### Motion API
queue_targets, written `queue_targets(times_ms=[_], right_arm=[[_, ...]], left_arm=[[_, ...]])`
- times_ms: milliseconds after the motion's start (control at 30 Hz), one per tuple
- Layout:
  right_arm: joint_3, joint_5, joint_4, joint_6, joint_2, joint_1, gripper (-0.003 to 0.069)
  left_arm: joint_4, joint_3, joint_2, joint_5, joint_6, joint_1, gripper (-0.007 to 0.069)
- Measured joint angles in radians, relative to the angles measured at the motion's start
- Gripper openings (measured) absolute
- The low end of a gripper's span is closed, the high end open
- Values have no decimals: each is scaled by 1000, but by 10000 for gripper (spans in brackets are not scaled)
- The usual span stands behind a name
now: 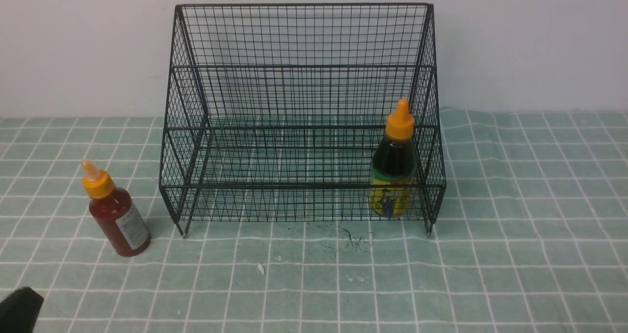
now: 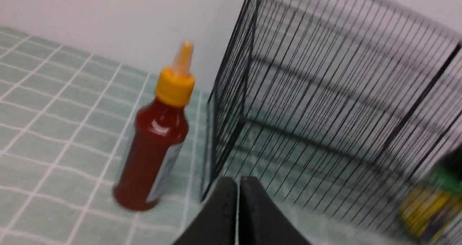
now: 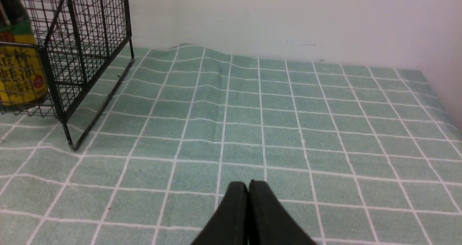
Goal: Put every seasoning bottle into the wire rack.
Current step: Use the left arm to grab the condiment bottle closest to it
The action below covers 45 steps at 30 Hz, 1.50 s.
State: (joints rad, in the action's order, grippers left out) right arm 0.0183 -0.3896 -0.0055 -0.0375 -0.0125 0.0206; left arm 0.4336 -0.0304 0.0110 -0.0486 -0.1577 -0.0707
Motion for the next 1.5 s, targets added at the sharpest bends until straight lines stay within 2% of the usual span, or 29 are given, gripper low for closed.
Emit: queue_targets(times_ms=[33,67,133,267,400,467,600,667,700,733,767,900,1033,1167,1233,1400,1500], right_arm=[[0,0,0,0,0,0,-12],[0,0,0,0,0,0,-12],[0,0,0,0,0,0,-12],[0,0,0,2,0,0,-12],[0,0,0,9,0,0,-12],[0,0,0,10,0,0,-12],[0,0,0,10,0,0,-12],[0,0,0,10,0,0,-12],[0,0,0,11,0,0,-12],[0,0,0,11,0,0,-12],[0,0,0,11,0,0,-12],[0,0,0,11,0,0,-12],[0,0,0,11,0,0,-12],[0,0,0,11,0,0,-12],[0,0,0,11,0,0,-12],[0,0,0,11,0,0,-12],[0,0,0,11,0,0,-12]], left_arm=[[0,0,0,0,-3,0,-6],[87,0,0,90,-15,0,-6],[145,0,0,160,-14,0,-6],[213,0,0,252,2,0,-6],[220,0,0,277,1,0,-6],[207,0,0,340,-2,0,-6],[83,97,-1,394,39,0,-6],[-13,206,-26,319,86,0,-6],[-66,280,-64,225,113,0,-6],[-75,280,-73,206,113,0,-6],[-106,342,-109,122,133,0,-6],[-233,571,-408,-423,181,0,-6],[-278,718,-697,-747,186,0,-6],[-309,833,-910,-848,183,11,-6],[-321,897,-1003,-870,178,48,-6],[-321,1049,-1153,-866,182,148,-6],[-323,1102,-1194,-859,209,159,-2]])
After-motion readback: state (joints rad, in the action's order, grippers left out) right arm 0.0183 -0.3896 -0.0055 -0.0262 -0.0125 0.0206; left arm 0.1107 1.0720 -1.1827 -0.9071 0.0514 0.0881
